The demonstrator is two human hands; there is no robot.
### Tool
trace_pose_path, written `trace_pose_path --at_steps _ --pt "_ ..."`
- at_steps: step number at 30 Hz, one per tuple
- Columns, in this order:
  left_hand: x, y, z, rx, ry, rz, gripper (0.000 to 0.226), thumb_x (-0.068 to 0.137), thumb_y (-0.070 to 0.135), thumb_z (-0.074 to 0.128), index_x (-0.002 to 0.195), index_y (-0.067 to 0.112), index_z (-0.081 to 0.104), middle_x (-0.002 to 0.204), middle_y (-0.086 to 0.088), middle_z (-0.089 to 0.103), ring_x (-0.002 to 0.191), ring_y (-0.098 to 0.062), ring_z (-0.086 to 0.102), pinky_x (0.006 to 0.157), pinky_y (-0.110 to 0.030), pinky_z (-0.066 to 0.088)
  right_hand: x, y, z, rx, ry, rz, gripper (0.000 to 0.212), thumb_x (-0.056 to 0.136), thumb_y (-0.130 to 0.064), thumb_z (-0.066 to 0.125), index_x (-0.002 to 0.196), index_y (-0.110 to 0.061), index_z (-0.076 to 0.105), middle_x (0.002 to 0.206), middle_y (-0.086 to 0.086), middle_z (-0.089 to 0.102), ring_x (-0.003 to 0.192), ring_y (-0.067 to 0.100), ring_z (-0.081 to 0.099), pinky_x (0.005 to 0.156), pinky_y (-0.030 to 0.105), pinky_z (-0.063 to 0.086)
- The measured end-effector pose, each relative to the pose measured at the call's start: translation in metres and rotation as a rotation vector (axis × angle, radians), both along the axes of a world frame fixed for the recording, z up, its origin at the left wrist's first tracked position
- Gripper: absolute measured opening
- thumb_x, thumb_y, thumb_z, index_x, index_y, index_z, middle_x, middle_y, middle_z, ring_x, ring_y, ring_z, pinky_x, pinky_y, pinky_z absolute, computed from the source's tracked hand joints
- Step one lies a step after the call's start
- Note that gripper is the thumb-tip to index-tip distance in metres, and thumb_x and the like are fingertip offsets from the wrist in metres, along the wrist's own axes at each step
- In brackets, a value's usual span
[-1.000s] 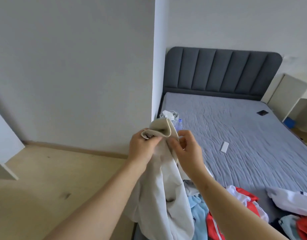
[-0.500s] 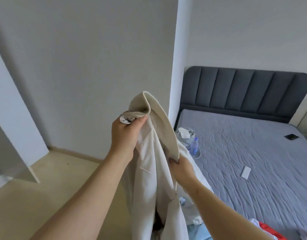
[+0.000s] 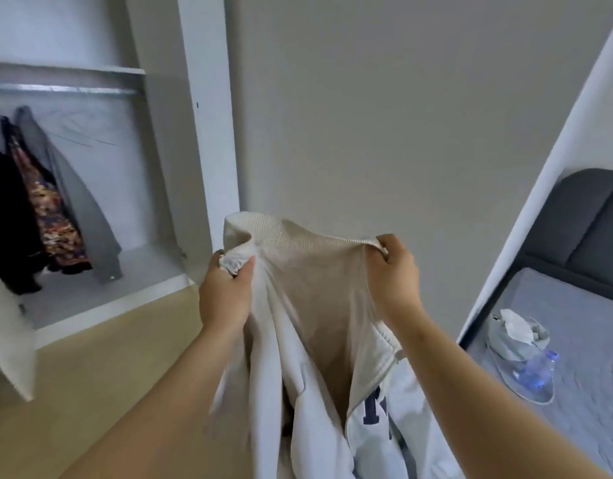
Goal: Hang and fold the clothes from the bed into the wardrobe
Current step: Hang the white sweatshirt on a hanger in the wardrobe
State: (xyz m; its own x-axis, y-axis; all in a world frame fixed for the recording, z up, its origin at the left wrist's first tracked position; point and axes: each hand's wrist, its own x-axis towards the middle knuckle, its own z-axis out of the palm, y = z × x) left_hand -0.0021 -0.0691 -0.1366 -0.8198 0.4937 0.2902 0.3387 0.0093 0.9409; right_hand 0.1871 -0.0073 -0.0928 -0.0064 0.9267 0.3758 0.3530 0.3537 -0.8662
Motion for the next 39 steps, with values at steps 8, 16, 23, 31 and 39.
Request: trace_pose_path --at_steps 8,16,23,31,39 --pt "-0.134 -0.016 -0.007 -0.022 -0.196 0.077 0.022 0.091 0.034 0.055 0.101 0.015 0.060 0.095 -0.002 0.061 0.093 -0.026 0.056 0.078 -0.028 0.038 -0.147 0.011 -0.006 -0.123 0.056 0.132 0.019 0.087 -0.011 0.039 0.071 -0.014 0.048 0.066 -0.003 0.049 0.063 0.014 0.043 0.056 0.026 0.037" --pt "-0.280 -0.038 -0.006 0.005 -0.367 0.128 0.021 0.088 0.035 0.059 0.086 0.015 0.056 0.100 -0.015 0.063 0.094 -0.031 0.058 0.085 -0.037 0.044 -0.316 0.020 -0.017 -0.243 0.154 0.248 0.020 0.087 -0.007 0.037 0.073 -0.015 0.049 0.072 -0.001 0.052 0.066 0.014 0.047 0.059 0.027 0.039" --pt "-0.363 -0.036 -0.019 0.098 -0.387 0.196 0.009 0.091 0.030 0.056 0.091 0.024 0.049 0.081 0.010 0.052 0.082 -0.015 0.051 0.081 -0.032 0.039 -0.416 0.033 -0.045 -0.329 0.085 0.370 0.023 0.086 -0.012 0.040 0.064 -0.013 0.041 0.065 -0.001 0.041 0.060 0.015 0.038 0.056 0.028 0.034" --pt "-0.449 0.021 -0.019 0.226 -0.366 0.228 0.020 0.089 0.033 0.060 0.106 0.025 0.060 0.102 0.003 0.065 0.097 -0.016 0.061 0.087 -0.034 0.049 -0.527 0.097 -0.045 -0.488 0.172 0.525 0.014 0.089 -0.013 0.041 0.077 -0.008 0.047 0.069 0.003 0.040 0.060 0.015 0.037 0.055 0.026 0.032" --pt "-0.558 0.129 -0.008 0.185 -0.264 0.396 0.015 0.090 0.034 0.056 0.076 0.032 0.050 0.081 0.011 0.055 0.084 -0.014 0.054 0.080 -0.030 0.044 -0.645 0.215 -0.050 -0.550 0.130 0.706 0.010 0.086 -0.010 0.040 0.078 -0.009 0.045 0.076 0.009 0.040 0.071 0.022 0.040 0.062 0.033 0.034"
